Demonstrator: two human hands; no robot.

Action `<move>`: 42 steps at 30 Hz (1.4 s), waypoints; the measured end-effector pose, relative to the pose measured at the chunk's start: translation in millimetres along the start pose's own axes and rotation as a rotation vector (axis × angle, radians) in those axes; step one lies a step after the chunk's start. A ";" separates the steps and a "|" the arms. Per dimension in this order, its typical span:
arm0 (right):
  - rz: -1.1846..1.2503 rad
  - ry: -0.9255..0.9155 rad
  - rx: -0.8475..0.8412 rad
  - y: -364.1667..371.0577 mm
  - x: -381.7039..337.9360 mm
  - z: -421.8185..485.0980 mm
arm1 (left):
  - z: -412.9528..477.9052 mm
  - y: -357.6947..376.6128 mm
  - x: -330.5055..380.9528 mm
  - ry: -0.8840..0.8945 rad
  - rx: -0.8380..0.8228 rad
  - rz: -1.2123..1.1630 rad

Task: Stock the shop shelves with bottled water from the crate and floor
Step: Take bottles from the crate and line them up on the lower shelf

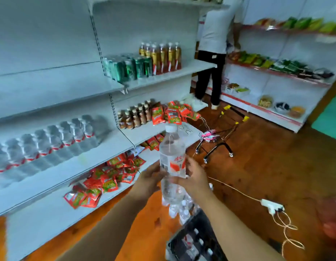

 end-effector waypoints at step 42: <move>-0.162 -0.043 -0.585 408.2 111.6 554.1 | 411.9 -454.7 -154.3 -0.037 0.660 0.055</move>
Point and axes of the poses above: each hand's wrist, its own z-axis towards the middle knuckle, its own y-axis out of the palm, x = y × z, the point moved 7 cm from there along z, towards the middle knuckle, and after that the axes turned 2 degrees about z, right-handed, at the moved point
